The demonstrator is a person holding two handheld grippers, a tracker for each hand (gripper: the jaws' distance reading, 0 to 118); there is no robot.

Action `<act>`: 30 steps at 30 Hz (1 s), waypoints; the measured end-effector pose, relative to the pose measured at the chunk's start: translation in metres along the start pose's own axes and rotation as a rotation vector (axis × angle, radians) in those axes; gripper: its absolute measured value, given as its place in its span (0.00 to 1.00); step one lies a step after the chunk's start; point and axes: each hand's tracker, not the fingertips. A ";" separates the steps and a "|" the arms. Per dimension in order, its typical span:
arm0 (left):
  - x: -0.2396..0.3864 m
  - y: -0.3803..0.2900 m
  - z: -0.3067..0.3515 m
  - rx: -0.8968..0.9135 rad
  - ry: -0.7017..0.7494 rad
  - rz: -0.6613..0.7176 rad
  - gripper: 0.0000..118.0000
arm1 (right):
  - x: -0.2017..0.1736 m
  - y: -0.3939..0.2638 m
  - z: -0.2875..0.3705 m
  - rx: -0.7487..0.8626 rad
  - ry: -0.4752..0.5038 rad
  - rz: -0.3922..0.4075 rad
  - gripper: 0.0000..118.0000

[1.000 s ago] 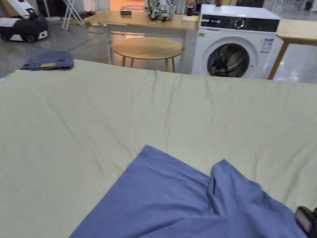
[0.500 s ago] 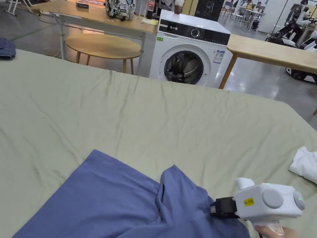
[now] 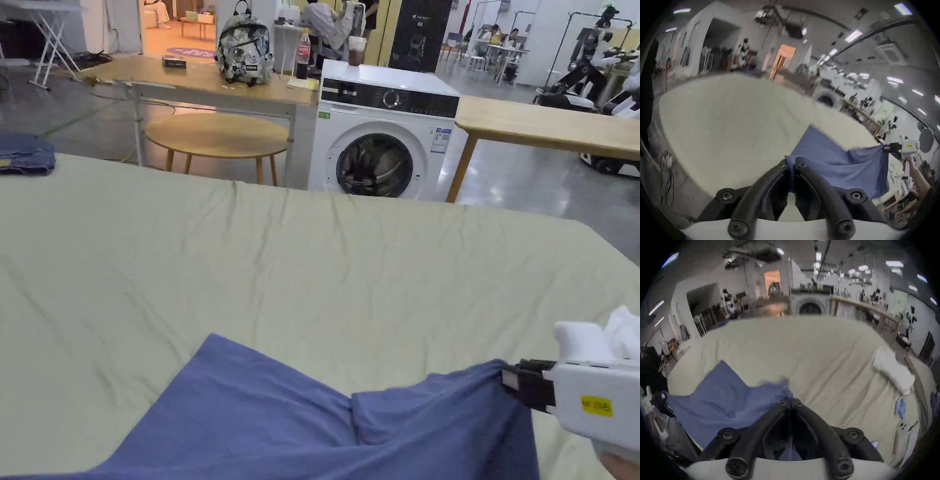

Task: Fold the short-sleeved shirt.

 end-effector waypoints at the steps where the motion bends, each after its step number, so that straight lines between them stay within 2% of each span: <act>1: 0.008 0.018 0.000 0.034 -0.023 -0.027 0.00 | -0.004 0.011 0.018 0.061 -0.017 0.016 0.00; 4: 0.032 0.080 -0.011 0.133 -0.145 -0.101 0.00 | -0.011 0.051 0.065 0.221 -0.050 -0.020 0.00; 6: 0.045 0.121 -0.022 0.195 -0.150 -0.140 0.00 | -0.010 0.081 0.089 0.324 -0.073 -0.030 0.00; 8: 0.059 0.162 -0.036 0.255 -0.146 -0.210 0.00 | -0.010 0.111 0.103 0.395 -0.145 -0.019 0.00; 12: 0.075 0.248 -0.077 0.278 -0.167 -0.213 0.00 | -0.003 0.177 0.115 0.473 -0.185 -0.045 0.00; 17: 0.099 0.328 -0.120 0.321 -0.104 -0.301 0.00 | -0.001 0.253 0.109 0.553 -0.249 -0.035 0.00; 19: 0.107 0.356 -0.132 0.323 -0.088 -0.300 0.00 | 0.006 0.289 0.093 0.574 -0.269 -0.039 0.00; 21: 0.112 0.385 -0.146 0.340 -0.051 -0.314 0.00 | 0.005 0.325 0.082 0.601 -0.334 -0.023 0.00; 22: 0.115 0.398 -0.150 0.341 -0.040 -0.321 0.00 | 0.006 0.340 0.078 0.593 -0.322 -0.022 0.00; 24: 0.120 0.419 -0.161 0.341 -0.016 -0.326 0.00 | -0.003 0.369 0.072 0.610 -0.358 -0.015 0.00; 29: 0.120 0.438 -0.183 0.365 0.012 -0.319 0.00 | -0.007 0.405 0.046 0.616 -0.378 -0.020 0.00; 30: 0.124 0.438 -0.189 0.359 0.071 -0.370 0.00 | -0.008 0.409 0.039 0.620 -0.381 -0.020 0.00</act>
